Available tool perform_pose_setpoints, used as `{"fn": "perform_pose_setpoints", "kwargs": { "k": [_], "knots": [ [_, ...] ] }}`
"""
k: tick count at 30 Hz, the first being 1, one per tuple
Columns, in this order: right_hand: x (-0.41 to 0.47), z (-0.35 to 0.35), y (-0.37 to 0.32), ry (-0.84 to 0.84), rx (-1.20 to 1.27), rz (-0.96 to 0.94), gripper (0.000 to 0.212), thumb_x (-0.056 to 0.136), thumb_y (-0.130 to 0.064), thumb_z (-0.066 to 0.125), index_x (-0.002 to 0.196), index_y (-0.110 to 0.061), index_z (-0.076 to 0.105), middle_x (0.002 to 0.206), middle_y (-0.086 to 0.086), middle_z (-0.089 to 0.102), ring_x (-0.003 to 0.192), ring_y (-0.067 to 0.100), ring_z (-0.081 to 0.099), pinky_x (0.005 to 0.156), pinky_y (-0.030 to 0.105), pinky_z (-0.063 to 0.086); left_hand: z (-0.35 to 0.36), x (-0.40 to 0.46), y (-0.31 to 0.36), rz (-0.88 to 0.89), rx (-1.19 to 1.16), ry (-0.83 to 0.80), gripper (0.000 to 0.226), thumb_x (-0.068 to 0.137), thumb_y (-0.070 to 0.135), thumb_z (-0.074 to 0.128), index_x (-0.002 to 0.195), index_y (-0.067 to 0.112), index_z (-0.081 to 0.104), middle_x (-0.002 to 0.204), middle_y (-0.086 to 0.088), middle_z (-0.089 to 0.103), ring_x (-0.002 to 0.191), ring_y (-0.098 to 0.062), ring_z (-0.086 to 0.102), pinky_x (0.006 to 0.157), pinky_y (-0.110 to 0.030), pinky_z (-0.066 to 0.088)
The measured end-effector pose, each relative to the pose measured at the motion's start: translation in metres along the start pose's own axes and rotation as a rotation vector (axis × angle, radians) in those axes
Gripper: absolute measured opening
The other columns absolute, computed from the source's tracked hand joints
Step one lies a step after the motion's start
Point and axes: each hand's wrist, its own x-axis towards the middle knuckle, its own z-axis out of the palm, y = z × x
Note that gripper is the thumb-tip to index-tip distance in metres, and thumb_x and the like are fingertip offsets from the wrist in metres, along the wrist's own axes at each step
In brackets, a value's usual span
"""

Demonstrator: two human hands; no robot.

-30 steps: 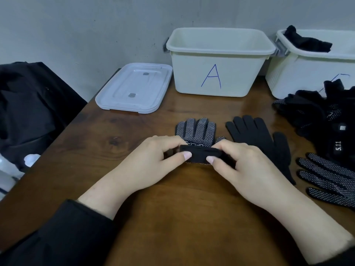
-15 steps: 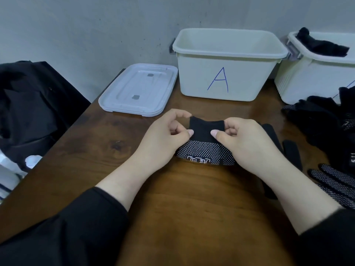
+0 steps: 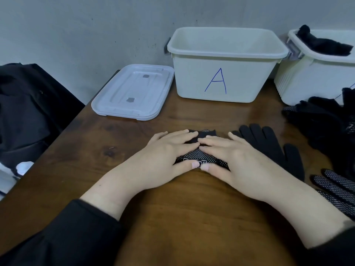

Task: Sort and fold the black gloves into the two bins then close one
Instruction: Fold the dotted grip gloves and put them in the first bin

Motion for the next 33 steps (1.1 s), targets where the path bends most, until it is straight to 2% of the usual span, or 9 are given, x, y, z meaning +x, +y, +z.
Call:
{"fn": "perform_pose_setpoints", "kwargs": {
  "k": [3, 6, 11, 14, 17, 22, 27, 31, 33],
  "knots": [
    [-0.006, 0.000, 0.008, -0.142, -0.008, 0.035, 0.073, 0.093, -0.065, 0.043, 0.157, -0.041, 0.018, 0.162, -0.030, 0.001, 0.145, -0.018, -0.010, 0.126, 0.031, -0.008, -0.005, -0.003, -0.005, -0.038, 0.072, -0.161, 0.072, 0.096, 0.064, 0.042, 0.159, 0.039, 0.017, 0.163, 0.030, -0.002, 0.147, 0.014, -0.012, 0.126, -0.035, -0.007],
    [-0.005, 0.000, 0.012, -0.050, 0.068, 0.060, 0.067, 0.094, -0.055, 0.055, 0.154, -0.042, 0.030, 0.161, -0.033, 0.014, 0.145, -0.019, 0.001, 0.127, 0.030, -0.002, -0.005, -0.001, -0.007, -0.055, 0.088, -0.178, 0.076, 0.095, 0.065, 0.043, 0.160, 0.041, 0.012, 0.162, 0.034, -0.005, 0.147, 0.012, -0.014, 0.126, -0.038, -0.008],
    [-0.005, 0.005, 0.011, 0.067, 0.041, 0.021, 0.040, 0.099, -0.046, 0.054, 0.138, -0.040, 0.051, 0.158, -0.027, 0.032, 0.147, -0.012, 0.019, 0.127, 0.035, 0.011, -0.002, -0.001, -0.008, -0.005, 0.080, -0.032, 0.068, 0.093, 0.061, 0.056, 0.153, 0.040, 0.035, 0.163, 0.027, 0.015, 0.149, 0.011, -0.003, 0.126, -0.038, -0.003],
    [-0.007, 0.006, 0.010, 0.121, 0.029, 0.015, 0.039, 0.099, -0.047, 0.045, 0.134, -0.036, 0.058, 0.153, -0.023, 0.043, 0.145, -0.008, 0.028, 0.125, 0.037, 0.020, -0.001, -0.001, -0.009, 0.087, 0.038, 0.164, 0.041, 0.092, 0.050, 0.066, 0.130, 0.036, 0.064, 0.149, 0.018, 0.050, 0.143, 0.003, 0.031, 0.122, -0.042, 0.017],
    [-0.008, 0.002, 0.008, 0.171, 0.058, -0.005, 0.033, 0.100, -0.044, 0.049, 0.125, -0.032, 0.067, 0.137, -0.022, 0.057, 0.129, 0.000, 0.050, 0.115, 0.038, 0.036, -0.001, -0.003, -0.007, 0.125, 0.035, 0.221, 0.026, 0.093, 0.043, 0.061, 0.114, 0.032, 0.072, 0.126, 0.018, 0.065, 0.125, -0.001, 0.051, 0.112, -0.038, 0.030],
    [-0.005, -0.003, 0.004, 0.247, 0.183, 0.078, 0.025, 0.100, -0.045, 0.050, 0.116, -0.035, 0.066, 0.098, -0.020, 0.064, 0.091, 0.002, 0.060, 0.079, 0.027, 0.050, -0.006, -0.003, 0.005, -0.065, -0.274, 0.242, 0.010, 0.097, 0.037, 0.064, 0.102, 0.036, 0.072, 0.093, 0.014, 0.070, 0.095, -0.006, 0.062, 0.091, -0.028, 0.046],
    [0.015, -0.002, 0.009, 0.422, 0.237, 0.154, 0.019, 0.098, -0.035, 0.061, 0.117, -0.032, 0.060, 0.104, -0.017, 0.065, 0.096, 0.003, 0.060, 0.082, 0.026, 0.051, -0.001, 0.020, 0.006, -0.260, -0.518, 0.383, 0.014, 0.091, 0.030, 0.072, 0.102, 0.035, 0.065, 0.089, 0.014, 0.070, 0.080, -0.002, 0.063, 0.077, -0.021, 0.049],
    [0.031, 0.008, 0.016, 0.467, 0.018, 0.069, 0.011, 0.096, -0.023, 0.063, 0.103, -0.020, 0.071, 0.108, -0.006, 0.061, 0.098, 0.019, 0.057, 0.083, 0.045, 0.052, 0.005, 0.028, -0.004, -0.192, -0.265, 0.453, 0.017, 0.090, 0.026, 0.074, 0.105, 0.030, 0.067, 0.108, 0.014, 0.060, 0.096, 0.000, 0.055, 0.086, -0.018, 0.043],
    [0.033, 0.008, 0.018, 0.425, -0.028, 0.048, 0.022, 0.098, -0.029, 0.058, 0.105, -0.018, 0.075, 0.113, -0.006, 0.063, 0.103, 0.021, 0.057, 0.087, 0.049, 0.051, 0.005, 0.029, -0.007, -0.111, -0.142, 0.422, 0.013, 0.094, 0.027, 0.069, 0.105, 0.024, 0.075, 0.117, 0.012, 0.060, 0.106, -0.005, 0.054, 0.096, -0.026, 0.043]
  ]
}}
